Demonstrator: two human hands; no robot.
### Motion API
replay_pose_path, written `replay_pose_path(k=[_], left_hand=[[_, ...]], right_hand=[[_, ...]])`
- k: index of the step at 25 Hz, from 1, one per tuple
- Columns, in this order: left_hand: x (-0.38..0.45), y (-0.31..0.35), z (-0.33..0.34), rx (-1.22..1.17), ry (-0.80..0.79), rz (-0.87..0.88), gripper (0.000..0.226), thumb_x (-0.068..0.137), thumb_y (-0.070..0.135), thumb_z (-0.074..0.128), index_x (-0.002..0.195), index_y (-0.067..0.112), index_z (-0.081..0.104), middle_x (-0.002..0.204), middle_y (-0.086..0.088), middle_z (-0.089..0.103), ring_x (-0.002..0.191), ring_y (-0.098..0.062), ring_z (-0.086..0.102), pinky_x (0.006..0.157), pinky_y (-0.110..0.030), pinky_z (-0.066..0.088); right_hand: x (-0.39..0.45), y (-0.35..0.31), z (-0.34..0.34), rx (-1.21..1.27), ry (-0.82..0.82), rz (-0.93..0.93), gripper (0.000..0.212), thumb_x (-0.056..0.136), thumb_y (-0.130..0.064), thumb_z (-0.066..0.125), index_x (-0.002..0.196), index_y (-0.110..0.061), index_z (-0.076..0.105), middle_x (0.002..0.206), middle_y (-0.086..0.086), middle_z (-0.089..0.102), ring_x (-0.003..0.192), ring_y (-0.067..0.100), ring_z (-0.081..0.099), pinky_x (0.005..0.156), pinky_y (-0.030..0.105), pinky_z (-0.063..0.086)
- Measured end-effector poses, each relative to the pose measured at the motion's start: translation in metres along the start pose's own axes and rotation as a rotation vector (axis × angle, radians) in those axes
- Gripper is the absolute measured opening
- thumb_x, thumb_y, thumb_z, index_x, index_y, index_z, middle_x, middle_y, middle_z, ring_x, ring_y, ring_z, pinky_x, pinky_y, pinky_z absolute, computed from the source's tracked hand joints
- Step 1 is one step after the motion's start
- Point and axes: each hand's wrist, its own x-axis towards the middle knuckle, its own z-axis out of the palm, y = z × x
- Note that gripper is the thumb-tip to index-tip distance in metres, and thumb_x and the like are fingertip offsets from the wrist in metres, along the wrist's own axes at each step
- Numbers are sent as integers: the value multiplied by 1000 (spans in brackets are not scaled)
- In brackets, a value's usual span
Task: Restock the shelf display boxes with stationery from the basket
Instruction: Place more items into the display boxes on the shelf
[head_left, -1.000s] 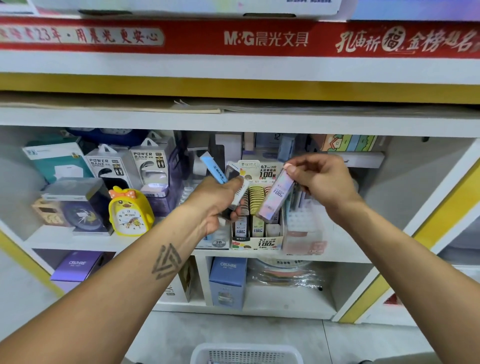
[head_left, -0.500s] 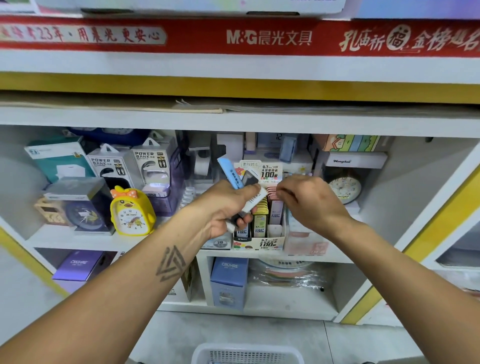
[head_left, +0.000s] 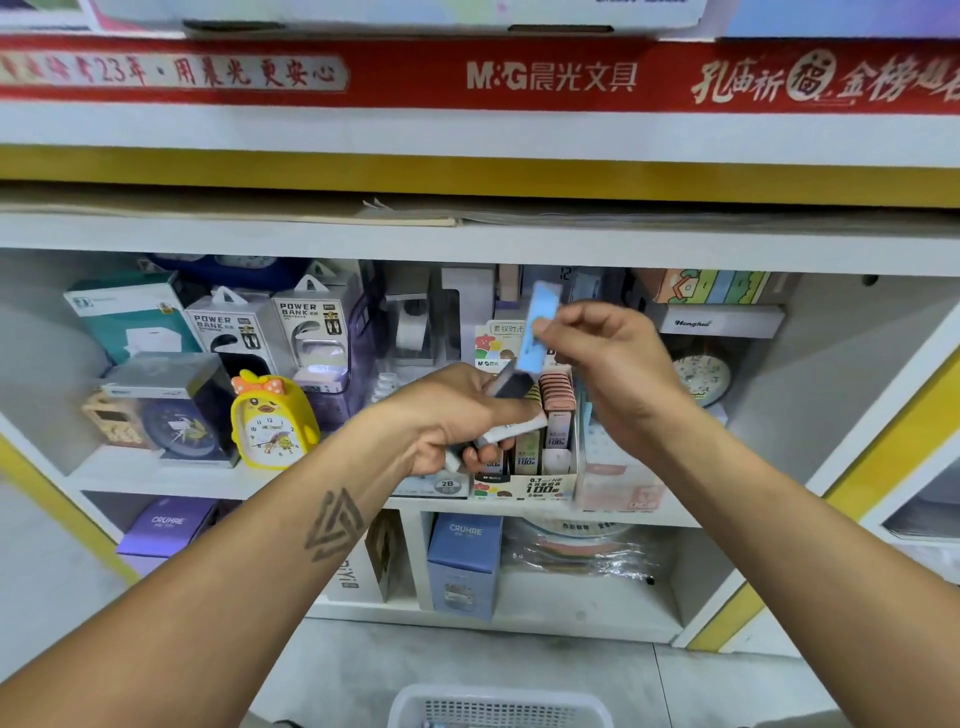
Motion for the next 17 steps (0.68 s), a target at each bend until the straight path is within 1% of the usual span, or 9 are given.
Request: replay_pose_path(k=[2, 4, 6, 7, 9, 10, 13, 15, 17], left_hand=[[-5, 2, -16, -81, 117, -13, 17, 90, 18, 71, 92, 6, 59, 52, -7, 55, 35, -11, 43, 34, -15, 30], [-8, 2, -35, -220, 288, 21, 15, 93, 16, 67, 93, 5, 57, 56, -9, 54, 34, -12, 42, 36, -14, 28], [-11, 1, -55, -326, 423, 59, 13, 96, 16, 64, 95, 5, 57, 61, -12, 53, 35, -13, 41, 38, -14, 26], [-13, -1, -63, -350, 460, 71, 14, 96, 16, 63, 96, 4, 56, 60, -12, 53, 35, -14, 41, 38, -15, 26], [-19, -6, -73, -367, 477, 77, 14, 97, 16, 62, 93, 3, 56, 57, -11, 53, 35, -14, 40, 37, -15, 27], [-22, -9, -77, -366, 470, 76, 15, 97, 15, 61, 91, 3, 55, 55, -10, 53, 35, -13, 40, 36, -15, 27], [-30, -22, -86, -347, 441, 61, 19, 97, 15, 60, 85, 1, 57, 54, -10, 54, 36, -13, 41, 34, -16, 27], [-33, -28, -93, -345, 427, 52, 19, 97, 16, 61, 85, 1, 59, 57, -10, 54, 37, -13, 41, 34, -16, 27], [-35, -30, -98, -352, 420, 46, 17, 96, 16, 61, 91, 0, 60, 62, -12, 54, 37, -13, 40, 33, -16, 27]], right_hand=[[4, -1, -5, -16, 8, -7, 16, 87, -4, 74, 98, -9, 63, 73, 6, 67, 68, 16, 63, 71, 28, 53], [4, 5, 1, -214, -43, -58, 30, 87, -2, 73, 110, -15, 57, 71, 1, 64, 65, 13, 63, 67, 24, 55], [4, 13, 14, -395, -86, -124, 34, 88, -4, 74, 113, -21, 58, 73, -9, 63, 62, 7, 62, 66, 22, 56], [4, 17, 20, -472, -92, -155, 33, 88, -8, 75, 112, -24, 59, 79, -11, 64, 65, 5, 65, 67, 24, 58], [5, 22, 30, -556, -110, -205, 25, 88, -13, 76, 101, -27, 61, 90, -10, 64, 72, 8, 69, 71, 29, 60], [6, 25, 35, -578, -125, -227, 22, 87, -15, 76, 95, -28, 60, 90, -10, 64, 74, 8, 68, 72, 30, 59], [9, 37, 52, -756, -164, -323, 17, 87, -20, 77, 81, -25, 62, 75, -12, 66, 73, 5, 64, 69, 29, 56], [10, 46, 61, -850, -189, -353, 12, 88, -21, 76, 83, -23, 65, 73, -11, 65, 72, 6, 62, 70, 35, 55], [13, 50, 66, -879, -201, -355, 8, 90, -20, 74, 90, -21, 66, 78, -11, 65, 74, 5, 62, 73, 35, 56]])
